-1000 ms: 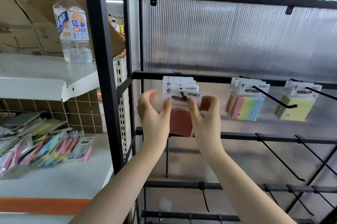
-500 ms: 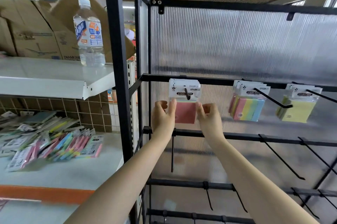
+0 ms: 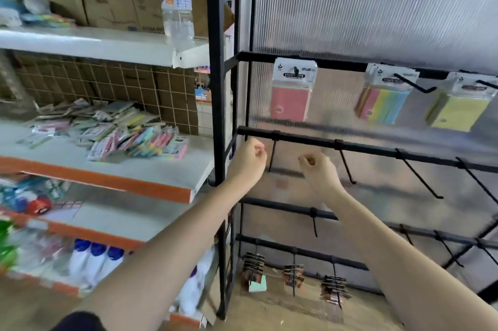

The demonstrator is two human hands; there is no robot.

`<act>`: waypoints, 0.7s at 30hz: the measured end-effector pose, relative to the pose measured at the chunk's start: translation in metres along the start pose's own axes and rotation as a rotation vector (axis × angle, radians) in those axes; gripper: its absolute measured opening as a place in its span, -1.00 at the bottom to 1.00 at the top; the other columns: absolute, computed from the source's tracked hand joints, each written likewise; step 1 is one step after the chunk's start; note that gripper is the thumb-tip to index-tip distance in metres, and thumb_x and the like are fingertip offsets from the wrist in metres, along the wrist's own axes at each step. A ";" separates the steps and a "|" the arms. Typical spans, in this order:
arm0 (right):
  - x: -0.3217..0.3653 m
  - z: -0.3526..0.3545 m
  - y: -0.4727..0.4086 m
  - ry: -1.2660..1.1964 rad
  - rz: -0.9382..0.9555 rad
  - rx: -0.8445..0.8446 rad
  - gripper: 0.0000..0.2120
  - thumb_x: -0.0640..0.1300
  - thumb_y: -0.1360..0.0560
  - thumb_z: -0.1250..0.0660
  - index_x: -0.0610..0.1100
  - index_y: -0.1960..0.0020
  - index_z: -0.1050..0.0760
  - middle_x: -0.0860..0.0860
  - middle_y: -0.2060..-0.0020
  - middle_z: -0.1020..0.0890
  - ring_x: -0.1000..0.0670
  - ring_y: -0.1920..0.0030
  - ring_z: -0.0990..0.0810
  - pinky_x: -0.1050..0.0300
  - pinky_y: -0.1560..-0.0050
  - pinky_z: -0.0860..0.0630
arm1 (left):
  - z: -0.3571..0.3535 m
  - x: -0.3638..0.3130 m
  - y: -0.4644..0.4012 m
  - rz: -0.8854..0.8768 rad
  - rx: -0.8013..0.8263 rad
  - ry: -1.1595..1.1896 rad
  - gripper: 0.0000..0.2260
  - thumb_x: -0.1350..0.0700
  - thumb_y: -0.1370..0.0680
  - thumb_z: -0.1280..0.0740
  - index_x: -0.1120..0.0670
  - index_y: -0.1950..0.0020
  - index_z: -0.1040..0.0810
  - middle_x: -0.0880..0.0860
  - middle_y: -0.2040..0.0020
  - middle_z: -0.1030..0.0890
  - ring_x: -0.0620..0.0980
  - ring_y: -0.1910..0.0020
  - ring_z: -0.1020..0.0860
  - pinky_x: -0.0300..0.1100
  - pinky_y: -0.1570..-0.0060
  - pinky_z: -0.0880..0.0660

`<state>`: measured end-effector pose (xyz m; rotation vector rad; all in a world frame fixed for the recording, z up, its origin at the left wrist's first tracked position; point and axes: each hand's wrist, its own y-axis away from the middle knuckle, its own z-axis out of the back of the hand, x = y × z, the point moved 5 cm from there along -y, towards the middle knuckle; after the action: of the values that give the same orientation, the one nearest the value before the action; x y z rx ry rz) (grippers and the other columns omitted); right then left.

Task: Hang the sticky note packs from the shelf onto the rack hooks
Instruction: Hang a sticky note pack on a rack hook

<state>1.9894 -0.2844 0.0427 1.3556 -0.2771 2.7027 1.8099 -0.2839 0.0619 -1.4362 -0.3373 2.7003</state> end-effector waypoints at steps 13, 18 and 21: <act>0.108 -0.114 0.069 0.032 0.325 0.122 -0.90 -0.09 -0.58 -0.22 -0.06 0.03 -0.50 0.15 0.26 -0.54 0.19 0.27 -0.50 0.41 0.33 -0.41 | 0.104 0.097 0.051 0.056 0.060 -0.206 -0.88 0.17 -0.57 -0.22 0.05 0.04 -0.55 0.07 0.01 -0.64 0.07 0.05 -0.58 -0.06 0.02 -0.52; 0.170 -0.202 0.080 0.079 0.361 0.257 -0.84 -0.13 -0.57 -0.22 -0.18 -0.05 -0.52 -0.08 0.09 -0.62 -0.09 0.11 -0.57 0.01 0.10 -0.53 | 0.186 0.161 0.054 0.154 0.027 -0.251 -0.86 0.20 -0.56 -0.22 0.12 0.00 -0.57 0.12 -0.01 -0.64 0.12 0.01 -0.58 -0.08 0.04 -0.49; 0.206 -0.263 0.083 0.113 0.395 0.301 -0.81 -0.13 -0.56 -0.21 -0.21 -0.03 -0.53 -0.12 0.04 -0.63 -0.14 0.01 -0.56 -0.06 -0.01 -0.51 | 0.249 0.206 0.058 0.186 0.018 -0.318 -0.87 0.12 -0.59 -0.20 0.10 0.01 -0.54 0.08 0.00 -0.61 0.09 0.04 -0.56 -0.04 0.03 -0.51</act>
<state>1.6457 -0.3084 0.0439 1.3283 -0.1429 3.2480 1.4912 -0.3477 0.0170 -1.0798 -0.2021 3.0764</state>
